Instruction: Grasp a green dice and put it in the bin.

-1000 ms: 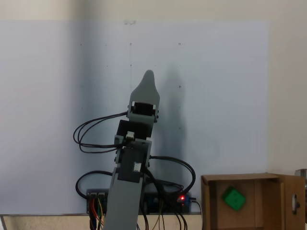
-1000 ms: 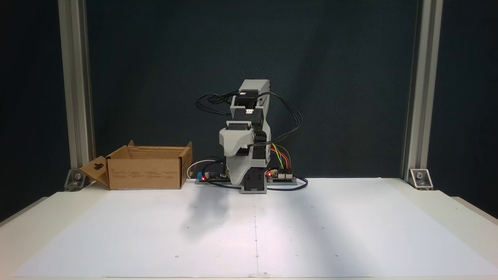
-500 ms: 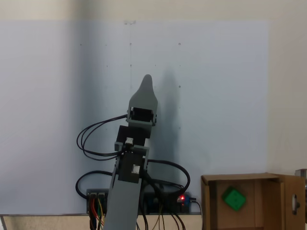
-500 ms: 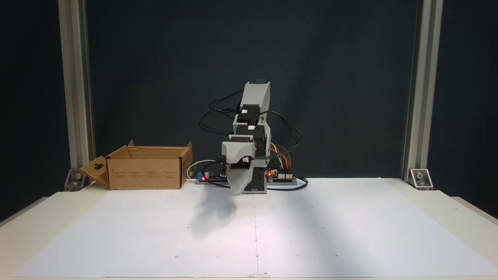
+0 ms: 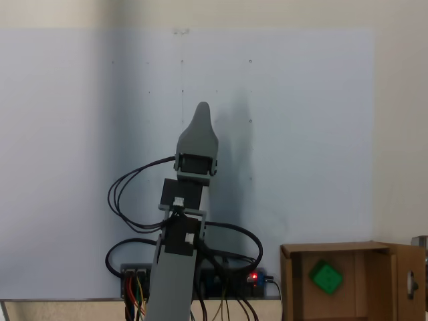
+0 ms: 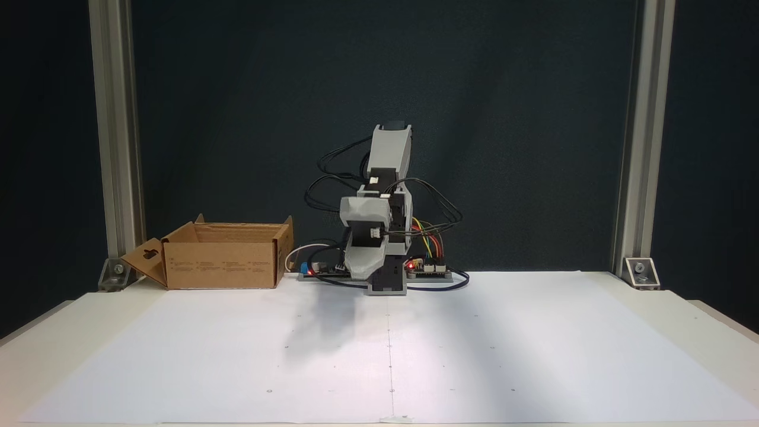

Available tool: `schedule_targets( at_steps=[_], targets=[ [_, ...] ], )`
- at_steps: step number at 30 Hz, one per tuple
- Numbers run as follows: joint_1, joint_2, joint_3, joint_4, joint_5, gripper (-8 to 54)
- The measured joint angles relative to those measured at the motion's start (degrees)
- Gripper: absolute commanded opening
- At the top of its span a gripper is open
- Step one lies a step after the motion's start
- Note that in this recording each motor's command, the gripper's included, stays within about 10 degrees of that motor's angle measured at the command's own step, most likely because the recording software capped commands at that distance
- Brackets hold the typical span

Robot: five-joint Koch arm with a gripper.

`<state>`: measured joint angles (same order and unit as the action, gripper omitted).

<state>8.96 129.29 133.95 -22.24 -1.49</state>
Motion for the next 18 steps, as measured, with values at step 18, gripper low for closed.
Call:
schedule_targets(
  at_steps=[18],
  targets=[
    [0.35,0.09,9.67,-23.38,0.0,44.6]
  ],
)
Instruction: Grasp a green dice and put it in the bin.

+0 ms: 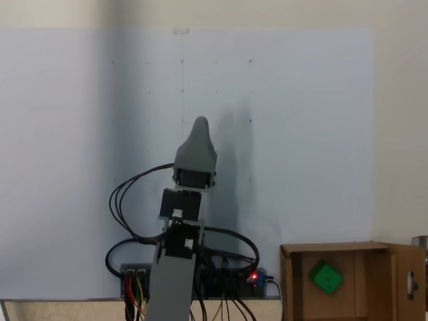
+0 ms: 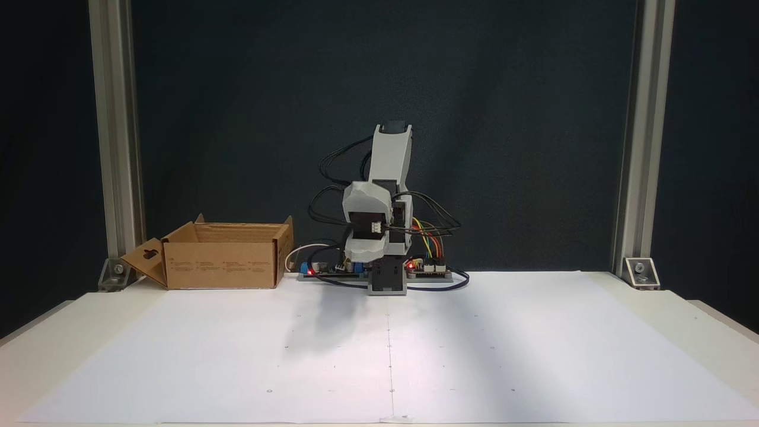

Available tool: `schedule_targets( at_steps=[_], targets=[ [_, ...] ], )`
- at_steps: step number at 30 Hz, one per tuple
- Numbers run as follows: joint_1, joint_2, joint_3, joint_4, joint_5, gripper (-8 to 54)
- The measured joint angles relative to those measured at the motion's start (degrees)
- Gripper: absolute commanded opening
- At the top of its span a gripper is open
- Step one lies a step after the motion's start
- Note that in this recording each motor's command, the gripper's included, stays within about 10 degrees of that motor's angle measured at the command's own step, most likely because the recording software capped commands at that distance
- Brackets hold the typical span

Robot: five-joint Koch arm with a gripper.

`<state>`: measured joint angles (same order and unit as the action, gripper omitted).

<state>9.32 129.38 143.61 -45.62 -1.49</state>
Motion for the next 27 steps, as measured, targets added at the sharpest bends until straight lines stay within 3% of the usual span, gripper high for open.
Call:
schedule_targets(
  at_steps=[27],
  targets=[
    [-2.37,-0.09,6.86,-5.1,0.0,44.6]
  ],
)
